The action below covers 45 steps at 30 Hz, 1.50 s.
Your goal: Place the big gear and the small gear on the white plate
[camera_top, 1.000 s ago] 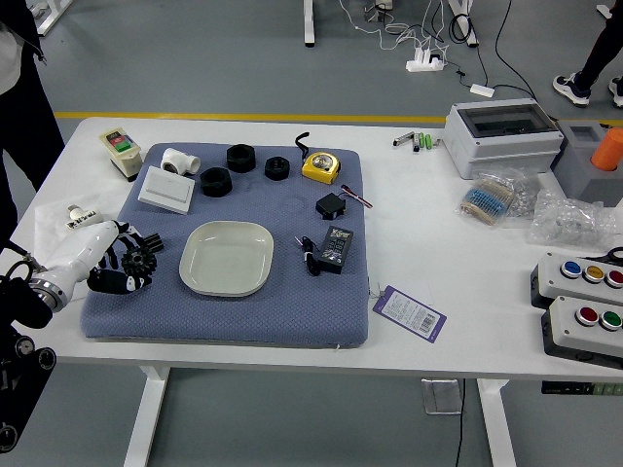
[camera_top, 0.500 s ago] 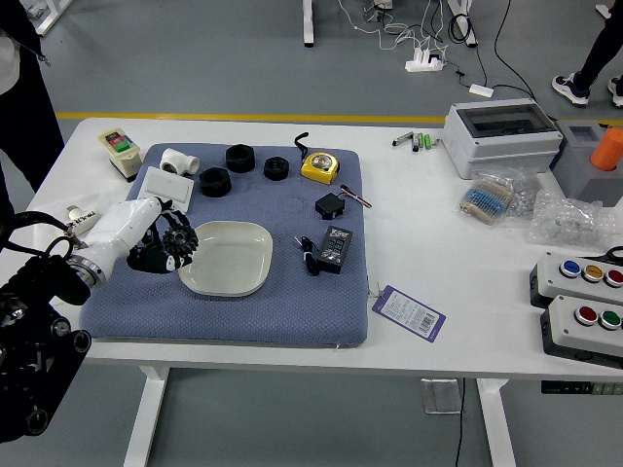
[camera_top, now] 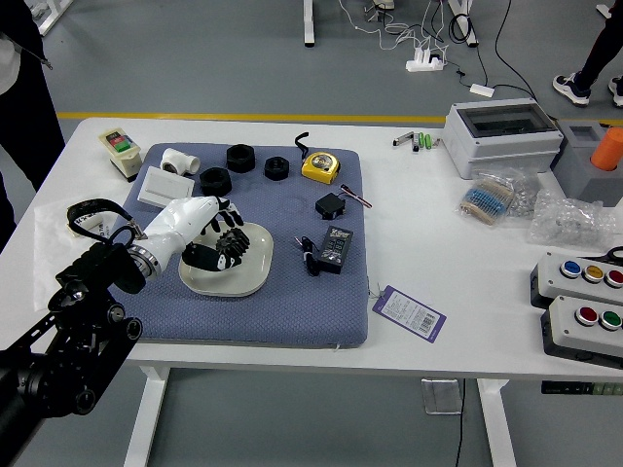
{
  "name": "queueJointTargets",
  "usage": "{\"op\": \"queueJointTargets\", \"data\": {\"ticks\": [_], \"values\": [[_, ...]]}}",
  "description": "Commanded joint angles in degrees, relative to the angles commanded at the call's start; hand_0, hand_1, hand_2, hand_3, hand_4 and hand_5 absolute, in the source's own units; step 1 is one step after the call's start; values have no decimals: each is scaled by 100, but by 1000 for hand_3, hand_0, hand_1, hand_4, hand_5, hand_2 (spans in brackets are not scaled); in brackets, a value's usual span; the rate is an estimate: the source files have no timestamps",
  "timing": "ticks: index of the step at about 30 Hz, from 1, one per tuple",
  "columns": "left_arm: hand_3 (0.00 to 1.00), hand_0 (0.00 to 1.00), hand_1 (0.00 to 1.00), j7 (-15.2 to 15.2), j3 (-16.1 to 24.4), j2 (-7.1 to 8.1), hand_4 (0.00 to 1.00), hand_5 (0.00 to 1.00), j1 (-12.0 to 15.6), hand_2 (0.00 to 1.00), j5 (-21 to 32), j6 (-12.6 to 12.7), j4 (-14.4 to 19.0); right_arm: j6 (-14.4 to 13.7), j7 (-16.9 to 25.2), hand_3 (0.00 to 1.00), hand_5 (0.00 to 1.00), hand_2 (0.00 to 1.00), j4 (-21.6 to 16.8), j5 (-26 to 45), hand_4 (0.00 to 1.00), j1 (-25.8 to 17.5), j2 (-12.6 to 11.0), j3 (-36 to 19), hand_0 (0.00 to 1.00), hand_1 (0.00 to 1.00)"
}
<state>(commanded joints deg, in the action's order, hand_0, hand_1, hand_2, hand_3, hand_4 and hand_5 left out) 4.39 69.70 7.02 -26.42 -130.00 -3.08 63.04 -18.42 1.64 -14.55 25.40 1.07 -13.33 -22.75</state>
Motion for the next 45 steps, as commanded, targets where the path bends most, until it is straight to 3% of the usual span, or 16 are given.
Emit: {"op": "queueJointTargets", "data": {"ticks": [2, 3, 8, 9, 20, 21, 26, 27, 31, 33, 38, 40, 42, 44, 45], "values": [[906, 532, 679, 16, 12, -7, 998, 380, -14, 848, 0, 4, -16, -1, 1, 564, 642, 749, 1, -1, 791, 3, -3, 5, 688, 710], [998, 611, 740, 29, 30, -16, 998, 420, -27, 943, 0, 18, -38, -3, 2, 565, 642, 749, 3, -4, 791, 6, -4, 10, 688, 711], [998, 611, 740, 27, 109, -16, 998, 420, -23, 943, 0, 11, -25, -4, 5, 565, 642, 749, 5, -7, 791, 11, -7, 14, 688, 711], [998, 632, 751, 25, 120, -12, 998, 437, -18, 985, 0, 17, -15, -4, 5, 564, 642, 749, 5, -7, 791, 11, -7, 13, 689, 710], [976, 627, 742, -152, 513, 177, 998, 397, 126, 947, 0, 205, 190, 1, 12, 564, 642, 748, 9, -6, 791, 7, 0, -17, 688, 710], [868, 610, 709, -182, 585, 230, 941, 187, 144, 843, 0, 204, 183, 2, 9, 565, 642, 747, 10, -11, 791, 7, 0, -19, 688, 712], [868, 610, 709, -212, 796, 388, 941, 187, 155, 843, 0, 90, 45, 4, 4, 565, 642, 747, 13, -13, 791, 4, -1, -15, 688, 712], [830, 572, 703, -199, 806, 426, 828, 21, 147, 839, 0, 36, -5, 4, 4, 564, 643, 747, 13, -8, 791, 3, 0, -13, 689, 710], [830, 572, 703, -176, 776, 528, 828, 21, 108, 839, 0, -100, -220, 3, 3, 564, 643, 747, 14, -3, 791, 2, 1, -9, 689, 710], [783, 552, 683, -179, 777, 536, 812, 2, 103, 804, 0, -131, -286, 3, 3, 565, 643, 747, 14, 1, 792, 3, 0, -4, 689, 712], [783, 552, 683, -168, 742, 492, 812, 2, 94, 804, 0, -138, -531, -3, 6, 565, 643, 747, 14, 12, 792, 2, 5, -1, 689, 712], [748, 545, 677, -141, 730, 468, 816, 4, 82, 791, 0, -79, -636, -5, 8, 565, 643, 747, 13, 10, 792, 2, 6, -1, 688, 712], [748, 545, 677, -24, 711, 413, 816, 4, 66, 791, 0, 187, -820, -5, 7, 565, 643, 747, 14, 19, 792, -5, 8, 14, 688, 712], [748, 545, 677, 9, 708, 389, 816, 4, 70, 791, 0, 288, -905, -6, 6, 565, 643, 747, 14, 19, 792, -8, 9, 18, 688, 712], [614, 464, 600, 17, 710, 378, 788, 20, 73, 732, 0, 315, -940, -6, 6, 566, 644, 747, 13, 18, 793, -10, 8, 19, 688, 711]]}}
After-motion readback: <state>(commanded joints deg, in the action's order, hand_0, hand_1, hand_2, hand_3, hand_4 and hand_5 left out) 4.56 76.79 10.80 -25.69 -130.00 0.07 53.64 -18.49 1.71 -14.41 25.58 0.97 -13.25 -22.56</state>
